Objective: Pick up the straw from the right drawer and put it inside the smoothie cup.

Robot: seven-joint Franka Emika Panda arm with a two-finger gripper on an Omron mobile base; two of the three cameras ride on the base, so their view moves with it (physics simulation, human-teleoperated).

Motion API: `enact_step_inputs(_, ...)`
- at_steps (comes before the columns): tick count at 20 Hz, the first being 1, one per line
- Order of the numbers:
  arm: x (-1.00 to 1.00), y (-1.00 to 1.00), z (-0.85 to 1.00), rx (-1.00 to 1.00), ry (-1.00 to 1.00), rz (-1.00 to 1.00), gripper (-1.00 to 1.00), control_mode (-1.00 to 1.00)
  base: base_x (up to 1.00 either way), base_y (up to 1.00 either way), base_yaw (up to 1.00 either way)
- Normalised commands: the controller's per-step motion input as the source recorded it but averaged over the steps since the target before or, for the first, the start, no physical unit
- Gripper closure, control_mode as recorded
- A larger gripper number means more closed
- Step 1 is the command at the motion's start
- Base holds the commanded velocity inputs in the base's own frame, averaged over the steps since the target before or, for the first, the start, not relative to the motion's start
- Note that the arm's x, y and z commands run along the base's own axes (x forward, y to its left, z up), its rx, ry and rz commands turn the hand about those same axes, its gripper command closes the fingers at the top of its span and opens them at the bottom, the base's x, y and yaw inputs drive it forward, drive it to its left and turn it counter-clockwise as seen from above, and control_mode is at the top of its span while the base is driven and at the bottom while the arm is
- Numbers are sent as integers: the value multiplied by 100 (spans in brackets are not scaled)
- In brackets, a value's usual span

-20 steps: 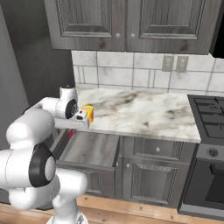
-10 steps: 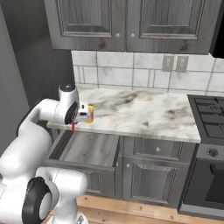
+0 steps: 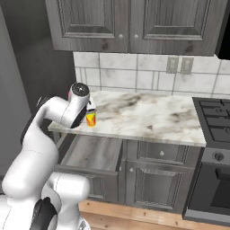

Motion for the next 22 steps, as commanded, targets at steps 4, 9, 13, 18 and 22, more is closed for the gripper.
enact_step_inputs(4, 9, 0, 16, 11, -30, 20, 100, -100, 0, 0, 0)
enact_step_inputs(9, 20, 0, 0, 13, -24, 13, 100, -100, 0, 0, 0)
enact_step_inputs(13, 29, 0, 0, 19, -19, 7, 100, -100, 0, 0, 0)
enact_step_inputs(18, 32, 0, 2, 20, -4, 4, 100, -100, 0, 0, 0)
enact_step_inputs(22, 31, 0, 11, 15, 0, 4, 100, -100, 0, 0, 0)
